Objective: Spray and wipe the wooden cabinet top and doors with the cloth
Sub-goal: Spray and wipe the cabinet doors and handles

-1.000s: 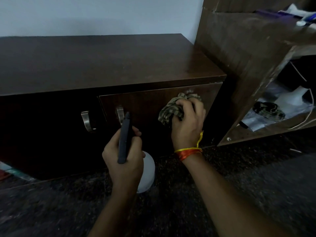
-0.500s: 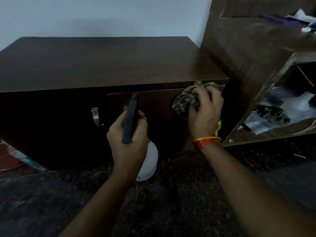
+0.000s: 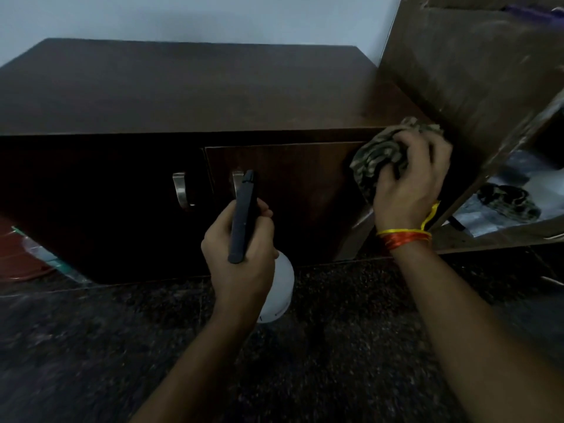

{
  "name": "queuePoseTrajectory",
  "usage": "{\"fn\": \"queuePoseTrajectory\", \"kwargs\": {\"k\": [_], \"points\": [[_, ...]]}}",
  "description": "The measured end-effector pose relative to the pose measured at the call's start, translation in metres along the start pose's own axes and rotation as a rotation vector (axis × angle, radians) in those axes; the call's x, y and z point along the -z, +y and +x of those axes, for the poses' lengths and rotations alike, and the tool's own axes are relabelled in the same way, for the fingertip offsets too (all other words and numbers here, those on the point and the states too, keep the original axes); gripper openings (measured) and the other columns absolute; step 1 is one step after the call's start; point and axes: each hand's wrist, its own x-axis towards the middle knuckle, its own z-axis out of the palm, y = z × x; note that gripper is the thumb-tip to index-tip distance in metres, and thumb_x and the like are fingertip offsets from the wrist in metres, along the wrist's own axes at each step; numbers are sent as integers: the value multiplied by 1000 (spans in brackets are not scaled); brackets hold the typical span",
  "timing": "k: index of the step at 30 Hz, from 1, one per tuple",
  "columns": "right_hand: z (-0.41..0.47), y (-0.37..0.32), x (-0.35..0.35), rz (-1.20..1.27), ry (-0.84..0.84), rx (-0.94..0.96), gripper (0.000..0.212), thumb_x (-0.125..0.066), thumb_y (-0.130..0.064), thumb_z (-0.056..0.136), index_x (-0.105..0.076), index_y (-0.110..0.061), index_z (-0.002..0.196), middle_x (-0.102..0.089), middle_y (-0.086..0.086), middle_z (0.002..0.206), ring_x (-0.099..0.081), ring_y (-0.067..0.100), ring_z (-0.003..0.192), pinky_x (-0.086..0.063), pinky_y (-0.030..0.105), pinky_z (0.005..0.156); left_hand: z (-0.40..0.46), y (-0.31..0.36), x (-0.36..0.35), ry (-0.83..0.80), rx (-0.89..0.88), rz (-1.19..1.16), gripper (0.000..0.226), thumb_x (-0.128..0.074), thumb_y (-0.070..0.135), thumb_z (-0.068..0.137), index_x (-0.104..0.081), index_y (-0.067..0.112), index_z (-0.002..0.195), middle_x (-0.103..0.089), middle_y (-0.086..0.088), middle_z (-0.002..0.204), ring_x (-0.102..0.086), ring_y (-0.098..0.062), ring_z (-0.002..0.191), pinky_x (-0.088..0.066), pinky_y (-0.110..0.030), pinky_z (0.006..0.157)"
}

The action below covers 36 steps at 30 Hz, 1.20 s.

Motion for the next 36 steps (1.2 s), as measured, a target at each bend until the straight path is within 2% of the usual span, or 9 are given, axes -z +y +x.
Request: {"fn": "queuePoseTrajectory", "kwargs": {"k": [2, 8, 13, 16, 18, 22, 27, 31, 36], "points": [[0, 2, -4, -19, 17, -4, 42, -52, 1, 71, -60, -8, 111, -49, 19, 122, -49, 33, 111, -33, 24, 98, 1, -3, -1, -3, -12, 0, 11, -50, 11, 86, -60, 8, 83, -55, -14, 70, -49, -32, 49, -44, -19, 48], [-41, 42, -11, -68, -120, -125, 42, -52, 6, 68, -59, -8, 107, -46, 21, 124, -48, 39, 114, -38, 37, 99, 2, -11, -2, -7, 4, -36, 13, -49, 9, 86, -61, 5, 87, -59, -16, 77, -49, -34, 50, -44, -17, 49], [-18, 28, -9, -4, 36, -92, 36, -49, 3, 70, -61, -6, 104, -49, 21, 120, -49, 32, 116, -36, 26, 99, 1, -18, -6, -19, 11, -22, 12, -49, 8, 85, -60, 7, 84, -58, -15, 73, -48, -36, 50, -44, -19, 48], [-21, 30, -13, -15, 59, -97, 38, -49, 3, 71, -60, -6, 106, -47, 21, 123, -48, 32, 119, -39, 32, 102, -1, -24, -10, -19, 39, -28, 12, -49, 9, 85, -61, 9, 85, -59, -14, 75, -49, -33, 50, -45, -18, 49], [-36, 44, -17, -23, 6, -127, 38, -50, 4, 70, -59, -5, 106, -46, 23, 123, -47, 36, 119, -37, 32, 103, -2, -27, -11, -24, 51, -23, 12, -49, 9, 85, -61, 6, 86, -58, -15, 75, -50, -31, 51, -45, -18, 49], [-72, 72, -27, -33, -162, -231, 40, -52, 12, 67, -59, -4, 103, -46, 22, 119, -50, 38, 113, -36, 28, 100, -5, -34, -14, -31, 69, -17, 13, -49, 9, 85, -61, 4, 87, -59, -14, 76, -50, -22, 50, -44, -16, 50], [-58, 58, -26, 85, -2, -256, 34, -54, 13, 67, -63, -2, 96, -48, 23, 111, -54, 28, 106, -32, 5, 95, -4, -35, -13, -28, 51, 4, 14, -48, 6, 85, -61, 3, 86, -58, -21, 74, -50, -15, 49, -43, -14, 49], [-62, 58, -34, 97, 46, -282, 35, -54, 11, 68, -62, -5, 98, -47, 20, 114, -54, 32, 110, -39, 19, 98, -1, -37, -16, -34, 34, -9, 14, -48, 4, 87, -61, -1, 88, -60, -16, 76, -53, -11, 46, -45, -14, 52], [-103, 90, -46, 24, -148, -370, 34, -50, 13, 66, -60, 0, 95, -47, 25, 110, -54, 40, 101, -34, 19, 90, -1, -38, -17, -32, 44, -32, 13, -48, 4, 86, -61, 1, 88, -62, -8, 78, -53, -10, 46, -45, -15, 51]]}}
